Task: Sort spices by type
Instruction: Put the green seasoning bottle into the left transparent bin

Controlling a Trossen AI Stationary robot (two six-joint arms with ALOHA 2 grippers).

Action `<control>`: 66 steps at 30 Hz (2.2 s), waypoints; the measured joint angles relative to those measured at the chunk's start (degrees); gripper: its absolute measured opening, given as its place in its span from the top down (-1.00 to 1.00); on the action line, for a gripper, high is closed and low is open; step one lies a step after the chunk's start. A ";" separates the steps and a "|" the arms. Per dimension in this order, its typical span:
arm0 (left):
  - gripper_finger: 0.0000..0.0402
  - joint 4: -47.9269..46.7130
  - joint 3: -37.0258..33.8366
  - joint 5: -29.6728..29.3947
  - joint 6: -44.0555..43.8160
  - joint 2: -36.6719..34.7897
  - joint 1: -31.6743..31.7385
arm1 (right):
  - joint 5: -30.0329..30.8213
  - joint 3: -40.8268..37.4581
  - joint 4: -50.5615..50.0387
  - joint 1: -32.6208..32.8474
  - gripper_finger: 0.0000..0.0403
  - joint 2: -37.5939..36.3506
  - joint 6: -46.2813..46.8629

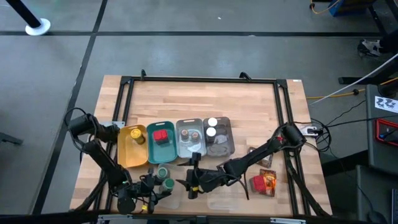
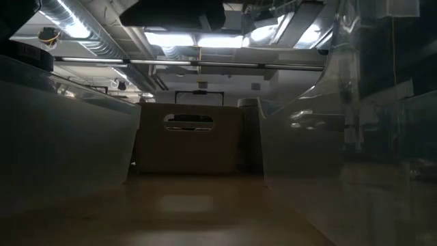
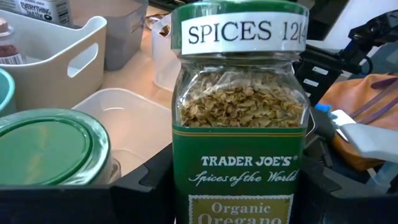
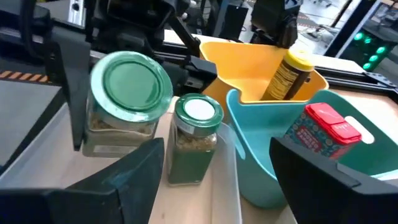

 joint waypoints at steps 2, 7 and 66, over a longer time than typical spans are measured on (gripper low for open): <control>0.03 -0.07 0.00 -0.15 0.02 0.00 0.03 | 0.37 0.00 0.04 0.00 -0.45 0.07 0.06; 0.03 -0.45 0.00 -0.19 -0.05 0.00 0.13 | -0.25 0.02 2.74 -0.02 -0.45 0.04 0.10; 0.03 -2.11 0.00 7.83 -0.05 -0.03 5.22 | -5.38 0.09 12.39 -0.38 -0.45 3.83 -1.41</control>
